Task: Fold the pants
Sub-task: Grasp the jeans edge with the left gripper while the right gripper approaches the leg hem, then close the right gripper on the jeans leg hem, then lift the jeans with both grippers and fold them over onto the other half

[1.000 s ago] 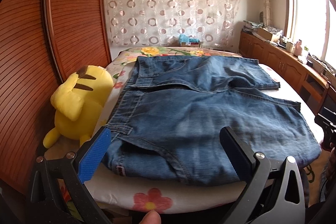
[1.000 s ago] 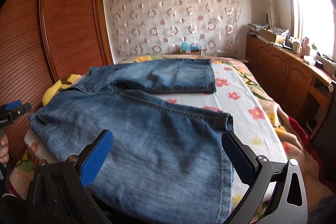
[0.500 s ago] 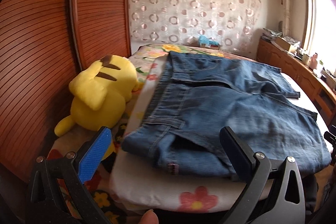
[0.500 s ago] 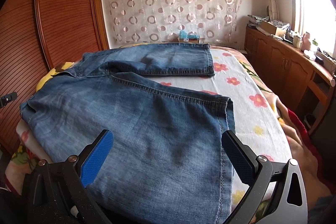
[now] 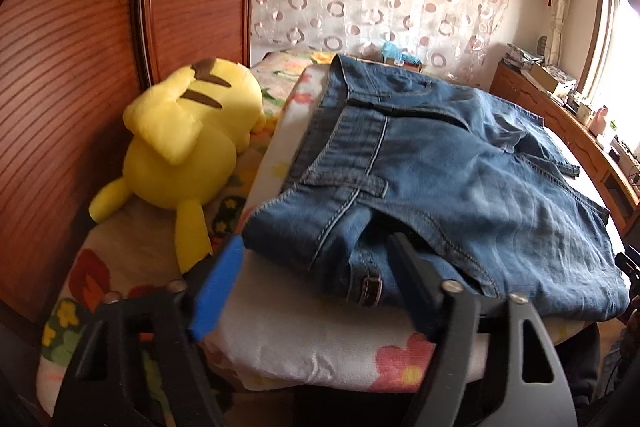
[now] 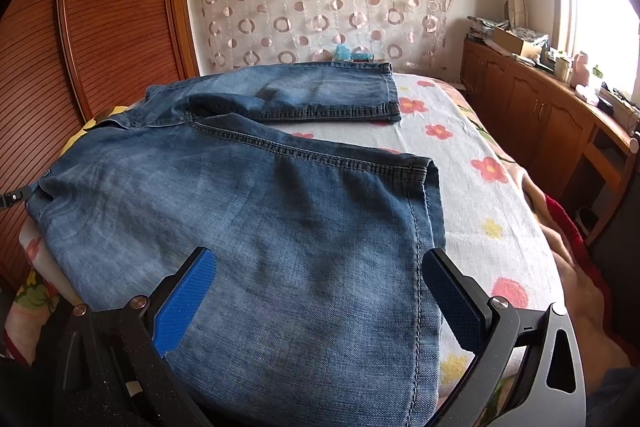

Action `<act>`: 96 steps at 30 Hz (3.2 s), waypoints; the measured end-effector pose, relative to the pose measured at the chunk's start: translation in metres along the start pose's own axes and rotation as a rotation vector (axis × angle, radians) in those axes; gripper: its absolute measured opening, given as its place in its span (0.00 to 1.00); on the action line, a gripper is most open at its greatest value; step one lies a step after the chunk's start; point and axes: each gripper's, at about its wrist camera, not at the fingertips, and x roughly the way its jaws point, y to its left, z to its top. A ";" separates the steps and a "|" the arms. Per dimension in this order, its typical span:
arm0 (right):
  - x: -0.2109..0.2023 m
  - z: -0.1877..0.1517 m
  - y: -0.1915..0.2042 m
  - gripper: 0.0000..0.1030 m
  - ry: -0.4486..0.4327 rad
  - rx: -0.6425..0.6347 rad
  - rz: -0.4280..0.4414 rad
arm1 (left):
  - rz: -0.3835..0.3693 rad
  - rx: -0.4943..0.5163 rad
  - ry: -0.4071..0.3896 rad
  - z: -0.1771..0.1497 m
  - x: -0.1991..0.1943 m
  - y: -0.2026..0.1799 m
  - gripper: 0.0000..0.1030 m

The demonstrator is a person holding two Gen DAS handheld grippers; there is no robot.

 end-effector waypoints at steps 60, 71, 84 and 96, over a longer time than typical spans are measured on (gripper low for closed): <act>-0.033 -0.005 -0.043 0.12 0.191 -0.017 0.094 | -0.113 0.195 -0.278 0.087 -0.053 -0.080 0.10; -0.053 0.050 -0.047 0.08 0.052 -0.074 0.124 | -0.132 0.197 -0.331 0.124 -0.046 -0.091 0.10; -0.019 0.113 -0.064 0.07 -0.043 -0.088 0.101 | -0.120 0.174 -0.326 0.160 -0.008 -0.092 0.09; 0.010 0.148 -0.065 0.07 -0.071 -0.092 0.082 | -0.105 0.131 -0.307 0.197 0.030 -0.082 0.09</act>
